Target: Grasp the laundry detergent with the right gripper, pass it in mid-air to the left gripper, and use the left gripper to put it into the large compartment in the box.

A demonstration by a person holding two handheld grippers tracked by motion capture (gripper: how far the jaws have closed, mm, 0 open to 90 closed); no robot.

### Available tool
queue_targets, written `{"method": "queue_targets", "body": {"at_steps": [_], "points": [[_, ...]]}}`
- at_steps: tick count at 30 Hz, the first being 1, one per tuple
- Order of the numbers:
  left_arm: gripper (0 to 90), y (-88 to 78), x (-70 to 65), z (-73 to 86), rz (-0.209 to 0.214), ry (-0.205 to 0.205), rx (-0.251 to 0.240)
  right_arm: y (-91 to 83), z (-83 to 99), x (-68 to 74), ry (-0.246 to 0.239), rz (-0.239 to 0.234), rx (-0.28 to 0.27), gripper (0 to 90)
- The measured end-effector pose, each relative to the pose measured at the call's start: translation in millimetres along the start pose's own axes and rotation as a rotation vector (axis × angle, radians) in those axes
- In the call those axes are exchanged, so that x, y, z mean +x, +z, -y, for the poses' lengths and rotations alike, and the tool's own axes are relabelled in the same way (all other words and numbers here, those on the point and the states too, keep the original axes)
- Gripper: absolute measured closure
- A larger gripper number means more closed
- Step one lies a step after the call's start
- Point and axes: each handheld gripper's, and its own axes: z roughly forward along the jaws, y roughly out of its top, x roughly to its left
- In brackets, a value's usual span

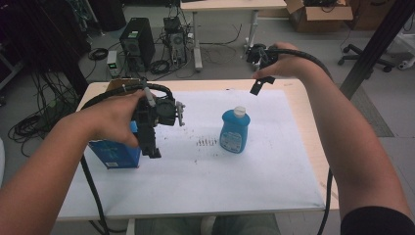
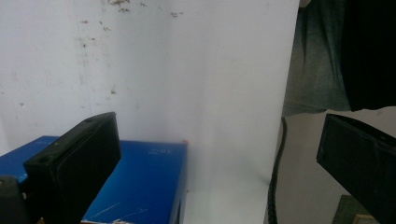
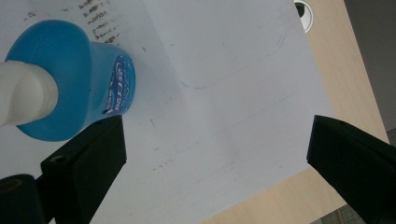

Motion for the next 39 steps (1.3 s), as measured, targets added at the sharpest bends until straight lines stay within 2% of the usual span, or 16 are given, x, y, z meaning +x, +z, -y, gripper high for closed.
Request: {"method": "queue_targets", "body": {"at_steps": [10,17,29,39], "points": [[0.2,1.5,-4.5,-0.2,-0.001,0.012,0.000,3.7,24.2,13.9,0.007,-0.011,-0.029,4.8],[0.2,5.2,-4.9,0.4,-0.001,0.014,0.005,9.2,39.4,18.1,0.021,-0.010,-0.033,4.8],[0.2,8.4,-5.6,-0.4,-0.002,0.020,0.008,19.4,55.2,31.4,0.012,-0.016,-0.043,4.8],[0.2,11.2,-5.2,2.5,0.003,0.012,0.007,30.5,67.2,35.5,0.019,-0.032,-0.060,4.7]]}}
